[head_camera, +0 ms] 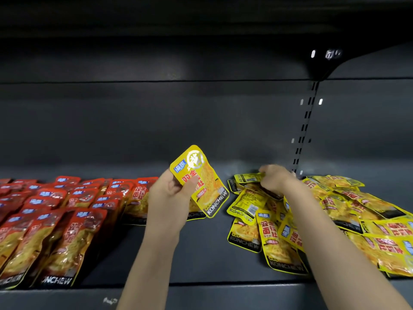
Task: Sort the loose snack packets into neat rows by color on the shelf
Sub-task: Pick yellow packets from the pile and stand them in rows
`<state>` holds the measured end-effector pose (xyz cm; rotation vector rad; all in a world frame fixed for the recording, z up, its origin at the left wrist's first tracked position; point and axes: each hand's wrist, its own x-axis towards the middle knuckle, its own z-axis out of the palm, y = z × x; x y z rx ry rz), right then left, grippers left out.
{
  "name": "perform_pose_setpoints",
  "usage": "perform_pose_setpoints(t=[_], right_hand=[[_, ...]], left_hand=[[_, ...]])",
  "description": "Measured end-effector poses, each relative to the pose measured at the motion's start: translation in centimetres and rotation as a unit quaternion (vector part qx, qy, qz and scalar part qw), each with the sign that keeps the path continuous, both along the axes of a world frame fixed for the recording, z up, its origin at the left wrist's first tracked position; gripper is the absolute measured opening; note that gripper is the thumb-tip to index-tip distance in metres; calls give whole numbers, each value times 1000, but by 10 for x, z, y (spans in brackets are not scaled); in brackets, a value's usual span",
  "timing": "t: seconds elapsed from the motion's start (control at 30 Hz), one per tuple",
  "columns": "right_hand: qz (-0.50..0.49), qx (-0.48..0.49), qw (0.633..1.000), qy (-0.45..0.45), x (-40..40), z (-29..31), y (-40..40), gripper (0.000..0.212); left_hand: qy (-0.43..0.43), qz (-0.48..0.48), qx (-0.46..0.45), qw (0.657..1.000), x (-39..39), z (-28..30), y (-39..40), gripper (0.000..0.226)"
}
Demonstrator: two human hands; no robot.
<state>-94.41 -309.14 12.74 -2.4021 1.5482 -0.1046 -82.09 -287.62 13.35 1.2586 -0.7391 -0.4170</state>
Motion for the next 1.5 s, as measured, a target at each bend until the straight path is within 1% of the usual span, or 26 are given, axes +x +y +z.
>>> perform_pose_setpoints(t=[0.07,0.13,0.2,0.3,0.37,0.43,0.5,0.63,0.73,0.83,0.93,1.03,1.07,1.1,1.13,1.2,1.27,1.3,1.37,1.4,1.43,1.5], right_hand=[[-14,16,1000,-17,1,-9,-2,48],[-26,10,999,-47,1,-15,-1,48],[-40,-16,997,-69,1,-16,2,48],[-51,-90,990,-94,0,-13,7,44],[-43,-140,981,-131,-1,-9,11,30],[-40,-160,969,-183,-2,-2,15,4],[-32,-154,958,-240,-3,7,20,14],[0,-135,934,-331,-4,26,45,17],[34,-131,921,-365,-5,27,69,16],[41,-93,909,-403,-5,22,88,18],[34,-64,883,-465,-4,17,98,27],[10,-57,848,-527,-2,14,104,39],[-3,-52,838,-544,-1,14,106,42],[-12,-46,832,-553,-1,15,108,42],[-11,-43,831,-554,-2,16,109,39],[0,-47,851,-524,-4,19,112,26],[6,-68,889,-453,-7,20,113,19],[10,-81,911,-405,-8,21,114,19],[20,-103,940,-324,-8,20,116,22],[22,-110,944,-310,-9,19,117,23],[20,-108,943,-315,-10,18,117,25],[10,-72,924,-375,-11,19,118,34]], left_hand=[[25,1,3,1000,-1,-5,1,23],[49,0,6,999,-1,-9,1,23],[57,-9,14,998,-2,-13,1,22],[56,-12,18,998,-2,-16,2,19],[54,-8,15,998,-3,-17,3,16],[56,-6,12,998,-2,-18,2,15],[58,-4,11,998,-1,-19,3,16],[58,3,8,998,3,-20,4,13],[59,-2,-1,998,8,-19,6,13],[57,-12,-15,998,16,-21,11,13],[56,-12,-26,998,28,-24,19,28],[87,-21,-29,996,37,-26,24,60],[92,-22,-33,995,38,-26,25,61],[82,-24,-30,996,38,-27,25,56],[74,-25,-31,996,38,-26,25,47],[84,-20,-44,995,41,-28,26,34],[73,-23,-37,996,43,-28,27,24],[69,-24,-37,997,44,-28,28,23],[85,-23,-50,995,45,-26,31,39],[90,-23,-54,994,44,-25,33,48],[87,-27,-54,994,45,-24,34,52],[77,-33,-56,995,46,-21,37,50]])
